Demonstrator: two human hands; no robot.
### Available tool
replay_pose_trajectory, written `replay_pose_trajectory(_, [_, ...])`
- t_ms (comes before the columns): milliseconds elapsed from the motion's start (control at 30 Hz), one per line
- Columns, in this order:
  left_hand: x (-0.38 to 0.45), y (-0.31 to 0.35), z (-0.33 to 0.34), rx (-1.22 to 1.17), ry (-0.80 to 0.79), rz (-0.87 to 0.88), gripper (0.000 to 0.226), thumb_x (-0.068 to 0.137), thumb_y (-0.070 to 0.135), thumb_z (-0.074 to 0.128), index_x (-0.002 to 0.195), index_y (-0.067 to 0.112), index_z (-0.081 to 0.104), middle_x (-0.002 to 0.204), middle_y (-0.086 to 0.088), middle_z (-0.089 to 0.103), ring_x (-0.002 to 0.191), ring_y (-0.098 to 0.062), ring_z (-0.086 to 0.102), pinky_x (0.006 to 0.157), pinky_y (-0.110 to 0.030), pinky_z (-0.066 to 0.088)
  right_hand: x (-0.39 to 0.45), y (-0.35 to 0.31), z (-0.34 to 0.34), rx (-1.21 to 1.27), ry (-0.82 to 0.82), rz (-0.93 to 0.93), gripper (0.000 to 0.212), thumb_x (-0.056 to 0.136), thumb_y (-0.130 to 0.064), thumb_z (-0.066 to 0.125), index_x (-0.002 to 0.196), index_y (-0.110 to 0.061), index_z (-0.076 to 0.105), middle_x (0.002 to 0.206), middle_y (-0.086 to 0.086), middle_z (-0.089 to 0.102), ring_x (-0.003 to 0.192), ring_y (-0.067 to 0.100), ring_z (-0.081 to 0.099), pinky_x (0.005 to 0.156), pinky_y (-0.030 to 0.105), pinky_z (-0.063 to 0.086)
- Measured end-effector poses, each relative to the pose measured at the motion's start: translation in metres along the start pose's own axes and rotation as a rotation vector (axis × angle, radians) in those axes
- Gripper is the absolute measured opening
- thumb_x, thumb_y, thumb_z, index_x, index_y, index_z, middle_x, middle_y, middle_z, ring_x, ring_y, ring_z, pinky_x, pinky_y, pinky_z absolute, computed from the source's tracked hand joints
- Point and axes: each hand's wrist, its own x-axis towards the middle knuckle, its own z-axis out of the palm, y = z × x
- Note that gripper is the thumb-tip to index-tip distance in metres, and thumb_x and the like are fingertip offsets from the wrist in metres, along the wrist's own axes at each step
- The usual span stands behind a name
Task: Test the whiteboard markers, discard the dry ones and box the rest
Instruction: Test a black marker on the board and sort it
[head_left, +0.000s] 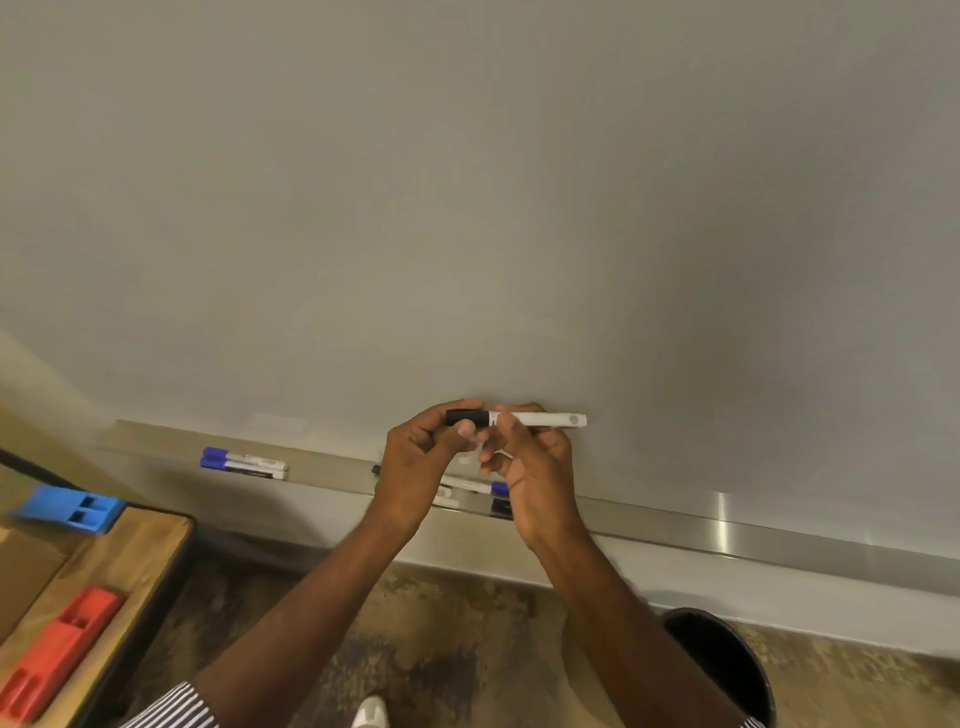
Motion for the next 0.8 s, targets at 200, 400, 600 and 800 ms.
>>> replay_pose_trajectory(200, [0.0,0.012,-0.028,-0.264,0.083,-0.018,0.034,0.098,0.029,0.053,0.125,0.014,0.065,0.118,-0.003,0.075,0.113,-0.023,0.069,0.091,-0.031,0.058,-0.001,0.023,0.071,-0.024,0.139,-0.06,0.016,0.091,-0.027,0.067,0.083,-0.015,0.074,0.071,0.012,0.069,0.059,0.022,0.063,0.053,0.029,0.053])
replay_pose_trajectory(400, [-0.006,0.02,-0.04,-0.532,0.24,-0.15,0.032,0.103,0.026,0.053,0.118,0.0,0.063,0.117,-0.011,0.074,0.098,-0.023,0.071,0.072,-0.022,0.057,-0.012,0.054,0.12,-0.041,0.357,-0.061,0.026,0.095,-0.027,0.068,0.073,-0.015,0.074,0.067,0.009,0.069,0.061,0.019,0.065,0.061,0.027,0.053])
replay_pose_trajectory(600, [-0.017,0.026,-0.053,-0.682,0.263,-0.243,0.023,0.099,0.027,0.057,0.106,0.008,0.069,0.115,-0.015,0.074,0.092,-0.017,0.073,0.068,-0.019,0.057,-0.025,0.062,0.138,-0.015,0.428,-0.142,0.014,0.097,-0.014,0.065,0.084,-0.011,0.069,0.071,0.006,0.072,0.068,0.02,0.07,0.068,0.029,0.061])
replay_pose_trajectory(800, [-0.017,0.034,-0.061,-0.798,0.317,-0.297,0.021,0.104,0.025,0.05,0.101,0.01,0.064,0.113,-0.012,0.076,0.107,-0.022,0.073,0.093,-0.035,0.058,-0.029,0.058,0.137,0.234,0.57,-0.194,0.024,0.1,-0.002,0.053,0.078,-0.01,0.059,0.062,0.007,0.062,0.056,0.019,0.061,0.054,0.03,0.051])
